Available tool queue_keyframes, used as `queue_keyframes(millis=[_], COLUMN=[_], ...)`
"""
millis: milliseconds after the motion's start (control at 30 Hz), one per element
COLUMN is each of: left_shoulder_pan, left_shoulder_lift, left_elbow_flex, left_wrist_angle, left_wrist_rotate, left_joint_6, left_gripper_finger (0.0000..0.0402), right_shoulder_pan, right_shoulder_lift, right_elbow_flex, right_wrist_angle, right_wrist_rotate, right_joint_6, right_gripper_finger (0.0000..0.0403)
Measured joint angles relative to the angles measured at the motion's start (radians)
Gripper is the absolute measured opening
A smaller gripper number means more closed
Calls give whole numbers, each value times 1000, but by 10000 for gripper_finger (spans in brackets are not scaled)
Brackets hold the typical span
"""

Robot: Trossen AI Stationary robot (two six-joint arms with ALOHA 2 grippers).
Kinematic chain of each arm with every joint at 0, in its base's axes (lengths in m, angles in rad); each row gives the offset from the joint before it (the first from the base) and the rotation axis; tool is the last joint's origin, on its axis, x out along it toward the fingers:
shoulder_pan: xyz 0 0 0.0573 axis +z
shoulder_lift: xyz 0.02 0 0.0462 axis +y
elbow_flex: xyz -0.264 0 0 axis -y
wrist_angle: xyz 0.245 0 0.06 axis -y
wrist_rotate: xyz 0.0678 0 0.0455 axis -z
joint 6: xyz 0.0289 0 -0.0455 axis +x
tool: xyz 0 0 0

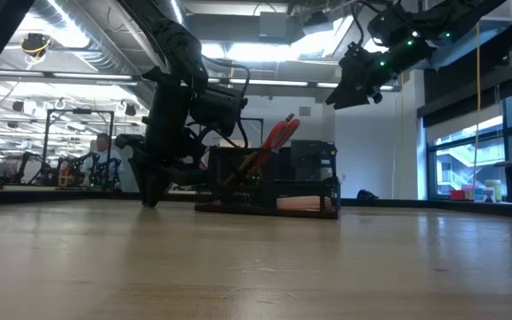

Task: Pick and place office supplies into organizer
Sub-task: Put the blue binder clip into the desk organizer

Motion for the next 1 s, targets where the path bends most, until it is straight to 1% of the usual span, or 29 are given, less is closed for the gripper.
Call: queue_keyframes(millis=[633,833,1000], left_shoulder_pan=[0,0,1], left_shoulder_lift=[0,0,-11], left_elbow_flex=[0,1,0], left_wrist_angle=[-2,-5,-11], left_wrist_rotate=[4,10,22], left_joint_6=[-8,12,3], left_gripper_finger=[63,63,79], right_shoulder_pan=[0,0,0], right_shoulder_lift=[0,0,0], right_elbow_flex=[0,0,0], right_wrist_angle=[0,0,-1], right_wrist_rotate=[0,0,0], right_joint_6=[9,11,29], right_gripper_finger=[228,228,228])
